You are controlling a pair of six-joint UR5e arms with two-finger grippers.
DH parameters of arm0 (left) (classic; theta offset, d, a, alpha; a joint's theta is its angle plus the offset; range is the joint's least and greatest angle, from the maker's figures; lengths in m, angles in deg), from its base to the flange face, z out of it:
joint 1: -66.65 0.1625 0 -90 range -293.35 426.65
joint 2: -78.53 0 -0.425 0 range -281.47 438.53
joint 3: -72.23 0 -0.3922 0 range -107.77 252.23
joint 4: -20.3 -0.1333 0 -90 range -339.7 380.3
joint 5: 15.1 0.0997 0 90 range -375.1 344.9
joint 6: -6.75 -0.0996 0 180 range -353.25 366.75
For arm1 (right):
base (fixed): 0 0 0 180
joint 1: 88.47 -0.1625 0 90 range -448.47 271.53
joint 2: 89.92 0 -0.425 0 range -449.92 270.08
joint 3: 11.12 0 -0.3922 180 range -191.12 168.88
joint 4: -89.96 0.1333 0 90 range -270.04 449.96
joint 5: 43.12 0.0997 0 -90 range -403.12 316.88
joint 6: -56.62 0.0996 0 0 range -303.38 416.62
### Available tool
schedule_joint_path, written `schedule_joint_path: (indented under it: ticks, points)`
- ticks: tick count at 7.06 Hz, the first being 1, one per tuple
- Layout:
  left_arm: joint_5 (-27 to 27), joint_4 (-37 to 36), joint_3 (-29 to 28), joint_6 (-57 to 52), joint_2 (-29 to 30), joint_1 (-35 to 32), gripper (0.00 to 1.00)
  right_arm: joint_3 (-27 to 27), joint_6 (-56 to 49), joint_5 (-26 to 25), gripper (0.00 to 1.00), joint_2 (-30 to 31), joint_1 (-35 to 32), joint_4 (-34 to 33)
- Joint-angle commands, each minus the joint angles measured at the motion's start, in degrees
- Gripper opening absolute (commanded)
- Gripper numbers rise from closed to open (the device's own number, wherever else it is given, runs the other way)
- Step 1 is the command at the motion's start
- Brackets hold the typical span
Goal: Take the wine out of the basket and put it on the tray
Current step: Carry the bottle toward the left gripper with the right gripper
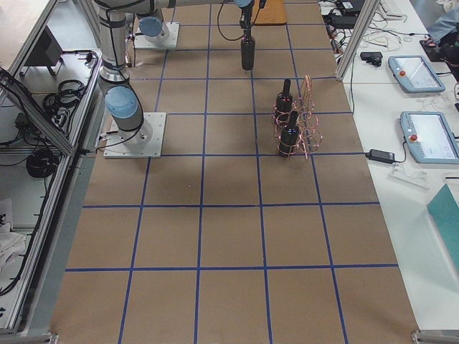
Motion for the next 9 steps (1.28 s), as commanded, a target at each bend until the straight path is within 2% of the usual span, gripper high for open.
schedule_joint_path:
  ticks: [1, 2, 3, 4, 6, 8, 9]
  points:
    - [0.0, 0.1, 0.0, -3.1, -0.1, 1.1, 1.00, 4.9, 8.7, 1.6, 0.00, -4.1, -3.8, -0.2]
    - [-0.1, -0.3, 0.0, -3.3, -0.1, 1.8, 1.00, 5.1, 12.6, 4.1, 0.00, -5.1, -5.2, -0.9]
    - [0.1, -0.2, -0.1, -6.1, -0.1, 4.5, 1.00, 5.4, 12.9, 4.1, 0.00, -5.4, -6.1, -1.2]
    - [0.1, 0.1, -0.1, -7.3, 0.0, 7.2, 1.00, 5.9, 12.8, 3.7, 0.00, -5.7, -6.4, -1.2]
    - [-0.1, -0.1, -0.1, -7.3, 0.1, 7.9, 1.00, 8.1, 12.2, 1.1, 0.00, -7.3, -7.6, -1.2]
    - [-0.1, -0.2, -0.2, -7.4, 0.1, 8.0, 1.00, 8.3, 12.1, 1.2, 0.03, -7.5, -7.6, -1.0]
    - [0.1, -0.2, -0.2, -7.4, 0.1, 8.1, 1.00, 8.1, 11.7, 1.0, 0.24, -7.3, -7.6, -0.4]
